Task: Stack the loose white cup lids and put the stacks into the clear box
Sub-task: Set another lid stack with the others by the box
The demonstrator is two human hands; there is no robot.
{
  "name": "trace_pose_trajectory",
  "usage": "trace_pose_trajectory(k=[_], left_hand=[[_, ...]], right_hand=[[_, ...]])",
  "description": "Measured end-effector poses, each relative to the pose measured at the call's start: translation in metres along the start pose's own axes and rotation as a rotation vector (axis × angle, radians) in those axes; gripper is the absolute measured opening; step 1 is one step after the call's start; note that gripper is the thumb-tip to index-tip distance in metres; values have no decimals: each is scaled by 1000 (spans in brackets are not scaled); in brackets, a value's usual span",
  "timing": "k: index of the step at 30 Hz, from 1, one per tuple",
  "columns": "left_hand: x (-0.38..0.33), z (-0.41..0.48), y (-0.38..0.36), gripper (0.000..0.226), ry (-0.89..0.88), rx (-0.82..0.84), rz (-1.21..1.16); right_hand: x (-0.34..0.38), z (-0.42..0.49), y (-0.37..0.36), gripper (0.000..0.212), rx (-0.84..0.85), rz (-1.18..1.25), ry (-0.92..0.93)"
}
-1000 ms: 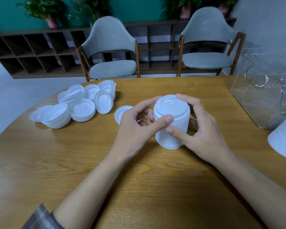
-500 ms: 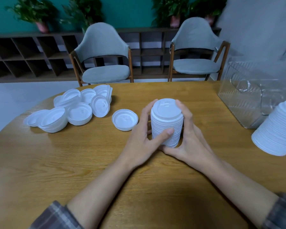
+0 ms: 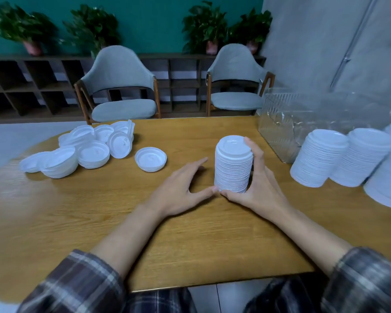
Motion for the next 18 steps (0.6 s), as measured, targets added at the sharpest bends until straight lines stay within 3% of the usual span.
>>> trace_pose_trajectory(k=[8, 18], left_hand=[[-43, 0, -40, 68, -141, 94, 154], [-85, 34, -93, 64, -216, 161, 232]], right_hand=[[-26, -47, 51, 125, -63, -63, -74], [-67, -92, 121, 129, -133, -128, -182]])
Point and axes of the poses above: each hand's wrist, its own z-axis towards the middle knuckle, its own y-axis out of the back of the hand, x = y × z, the point moved 8 cm from there along z, towards the middle knuckle, and after that the axes turned 10 degrees about -z, right-handed, at the moved point
